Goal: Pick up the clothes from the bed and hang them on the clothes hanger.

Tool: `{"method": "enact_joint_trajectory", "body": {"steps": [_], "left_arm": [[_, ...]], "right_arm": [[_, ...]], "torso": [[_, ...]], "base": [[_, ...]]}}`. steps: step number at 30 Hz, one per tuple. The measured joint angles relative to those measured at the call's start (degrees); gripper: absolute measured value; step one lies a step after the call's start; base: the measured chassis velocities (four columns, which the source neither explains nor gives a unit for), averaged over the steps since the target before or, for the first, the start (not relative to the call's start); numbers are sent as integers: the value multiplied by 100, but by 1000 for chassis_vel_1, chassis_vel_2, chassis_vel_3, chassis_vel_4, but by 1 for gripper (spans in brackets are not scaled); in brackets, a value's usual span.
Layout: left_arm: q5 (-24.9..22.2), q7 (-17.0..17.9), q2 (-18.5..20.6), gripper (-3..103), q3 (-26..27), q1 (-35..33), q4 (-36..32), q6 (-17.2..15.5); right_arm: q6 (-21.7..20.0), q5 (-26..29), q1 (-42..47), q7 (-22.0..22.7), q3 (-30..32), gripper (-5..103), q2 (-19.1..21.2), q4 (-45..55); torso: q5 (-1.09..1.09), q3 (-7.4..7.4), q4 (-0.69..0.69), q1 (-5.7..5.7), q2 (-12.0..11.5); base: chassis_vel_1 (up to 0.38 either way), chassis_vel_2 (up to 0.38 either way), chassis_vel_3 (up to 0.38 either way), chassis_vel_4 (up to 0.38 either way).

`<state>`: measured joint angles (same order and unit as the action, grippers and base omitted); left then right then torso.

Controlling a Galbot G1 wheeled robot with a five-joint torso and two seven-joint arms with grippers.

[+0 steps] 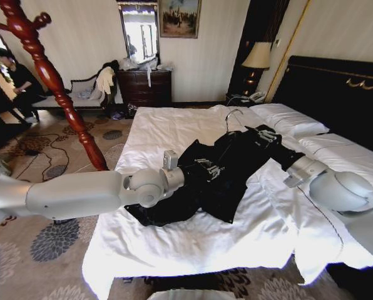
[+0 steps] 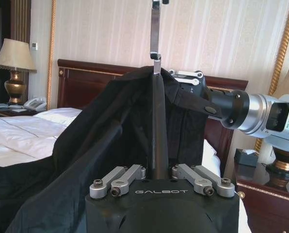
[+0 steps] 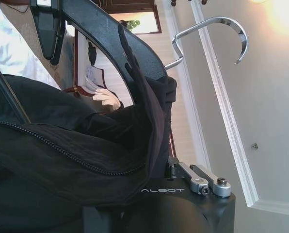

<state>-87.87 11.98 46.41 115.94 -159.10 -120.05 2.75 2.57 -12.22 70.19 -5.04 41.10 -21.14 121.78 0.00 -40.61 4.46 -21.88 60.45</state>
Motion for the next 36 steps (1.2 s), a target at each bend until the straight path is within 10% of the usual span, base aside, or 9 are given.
{"method": "enact_joint_trajectory", "body": {"steps": [10,22,29,36], "left_arm": [[-5,163,-259,20,208,20,-94,-268],[187,25,-1191,70,403,134,-602,-415],[406,-568,-2298,95,126,735,-887,-410],[561,-1034,-3032,100,-356,1194,-461,-392]], "right_arm": [[61,-101,201,20,70,23,-82,-38],[311,-176,373,186,138,23,-246,-114],[418,-175,374,276,158,23,-313,-135],[555,-154,371,350,242,23,-437,-101]], "torso": [[-1,0,0,0,0],[-1,0,0,0,0],[-1,0,1,0,0],[-2,0,0,1,0]], "base": [[0,0,0,0],[0,0,0,0],[0,0,0,0],[0,0,0,0]]}}
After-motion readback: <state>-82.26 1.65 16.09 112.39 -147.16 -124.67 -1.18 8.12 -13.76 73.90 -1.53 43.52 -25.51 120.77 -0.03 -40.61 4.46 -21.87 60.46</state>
